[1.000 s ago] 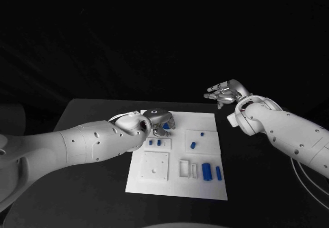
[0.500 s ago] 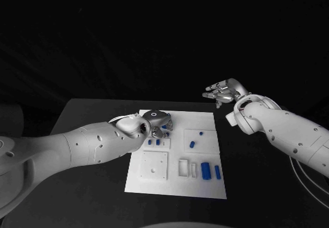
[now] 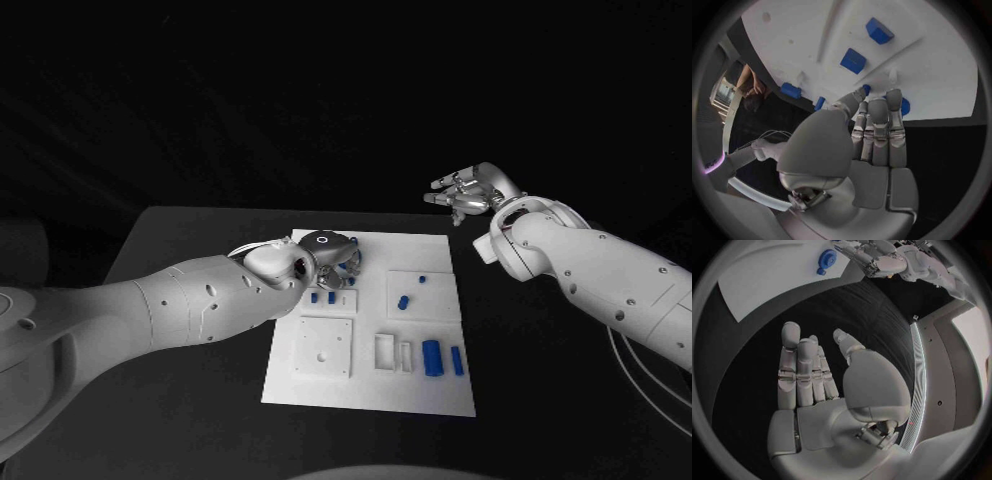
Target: Assemble the parts on the task board
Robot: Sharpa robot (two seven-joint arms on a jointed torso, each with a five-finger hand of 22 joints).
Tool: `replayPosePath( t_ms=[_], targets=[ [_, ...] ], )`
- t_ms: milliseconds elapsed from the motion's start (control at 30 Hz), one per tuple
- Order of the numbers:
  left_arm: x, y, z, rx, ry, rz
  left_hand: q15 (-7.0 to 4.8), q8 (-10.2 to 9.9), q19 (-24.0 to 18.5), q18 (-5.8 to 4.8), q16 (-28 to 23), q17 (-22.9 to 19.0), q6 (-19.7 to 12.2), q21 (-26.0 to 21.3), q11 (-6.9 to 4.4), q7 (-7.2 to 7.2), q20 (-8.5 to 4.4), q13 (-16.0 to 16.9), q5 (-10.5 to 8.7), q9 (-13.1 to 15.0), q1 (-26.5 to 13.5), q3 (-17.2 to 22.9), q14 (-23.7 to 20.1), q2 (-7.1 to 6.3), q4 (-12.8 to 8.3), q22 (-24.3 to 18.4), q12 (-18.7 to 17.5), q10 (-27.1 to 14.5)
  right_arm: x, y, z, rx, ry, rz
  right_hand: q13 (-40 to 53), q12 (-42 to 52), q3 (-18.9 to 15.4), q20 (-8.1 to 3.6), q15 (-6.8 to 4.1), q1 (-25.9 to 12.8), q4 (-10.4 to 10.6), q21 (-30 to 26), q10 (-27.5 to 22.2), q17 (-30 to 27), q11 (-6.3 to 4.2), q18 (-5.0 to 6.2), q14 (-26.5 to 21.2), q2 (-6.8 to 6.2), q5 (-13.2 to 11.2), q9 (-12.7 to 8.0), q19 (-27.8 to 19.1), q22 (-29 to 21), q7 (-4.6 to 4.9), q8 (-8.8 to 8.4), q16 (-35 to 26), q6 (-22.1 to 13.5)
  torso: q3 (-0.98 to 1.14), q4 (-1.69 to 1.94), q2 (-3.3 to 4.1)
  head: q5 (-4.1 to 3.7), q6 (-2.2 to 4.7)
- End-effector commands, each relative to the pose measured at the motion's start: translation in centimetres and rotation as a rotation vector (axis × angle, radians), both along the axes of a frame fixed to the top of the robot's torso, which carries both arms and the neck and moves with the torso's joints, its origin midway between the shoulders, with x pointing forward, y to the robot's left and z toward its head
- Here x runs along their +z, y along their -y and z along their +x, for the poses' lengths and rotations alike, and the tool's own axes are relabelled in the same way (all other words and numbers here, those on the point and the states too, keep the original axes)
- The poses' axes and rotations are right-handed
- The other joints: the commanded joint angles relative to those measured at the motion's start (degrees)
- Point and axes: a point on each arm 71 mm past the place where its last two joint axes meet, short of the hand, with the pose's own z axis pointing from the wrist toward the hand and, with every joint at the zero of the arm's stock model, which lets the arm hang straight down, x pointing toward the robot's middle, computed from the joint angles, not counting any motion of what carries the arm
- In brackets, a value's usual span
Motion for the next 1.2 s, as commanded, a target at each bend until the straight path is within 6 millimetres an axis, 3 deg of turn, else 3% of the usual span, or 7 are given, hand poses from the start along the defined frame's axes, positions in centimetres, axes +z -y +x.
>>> replayPosePath(
  t_ms=[33,833,1200],
  targets=[
    [-0.17,0.36,-0.09,-0.018,-0.005,0.011,-0.07,-0.2,-0.51,0.64,0.25,-0.06,0.36,0.34,-0.1,-0.04,-0.02,-0.08,0.25,-0.09,-0.44,0.26,0.51,0.41,0.02,1.31,-0.3,0.57,0.08,-0.16,-0.06,0.016,0.01,-0.008,-0.08,-0.3,0.03,0.41,0.36,-0.4,0.02,0.05,0.36,-0.05,-0.05,1.15,0.22,0.0,0.34,0.06,2.01,-0.05,0.32,0.01,-0.14,-0.14,0.0,0.01,-0.01,-0.13,-0.1],
    [-0.77,0.5,-0.06,-0.015,-0.027,0.02,-0.13,-0.18,-0.74,0.66,0.37,-0.19,-0.67,1.39,-0.2,-0.27,0.03,-0.07,-0.19,-0.12,-1.17,0.2,0.89,0.32,0.35,1.15,-0.3,0.47,0.13,-0.28,-0.09,0.019,0.01,-0.007,-0.08,-0.3,0.03,0.41,0.36,-0.4,0.02,0.05,0.36,-0.05,-0.05,1.15,0.22,0.0,0.34,0.06,2.01,-0.05,0.32,0.01,-0.14,-0.14,0.05,0.02,-0.02,-0.4,-0.41],
    [-1.03,0.71,-0.1,-0.02,-0.04,0.019,-0.52,-0.19,-0.58,0.61,0.74,-0.1,1.13,1.62,-0.82,-0.42,-0.02,-0.07,-0.33,-0.11,-1.09,-0.13,1.5,1.62,0.99,1.16,-0.29,2.05,0.18,-0.31,-0.13,0.019,0.012,-0.007,-0.08,-0.3,0.03,0.41,0.36,-0.4,0.02,0.05,0.36,-0.05,-0.05,1.15,0.22,0.0,0.34,0.06,2.01,-0.05,0.32,0.01,-0.14,-0.14,0.03,-0.01,0.03,-0.54,-0.53]
  ],
)
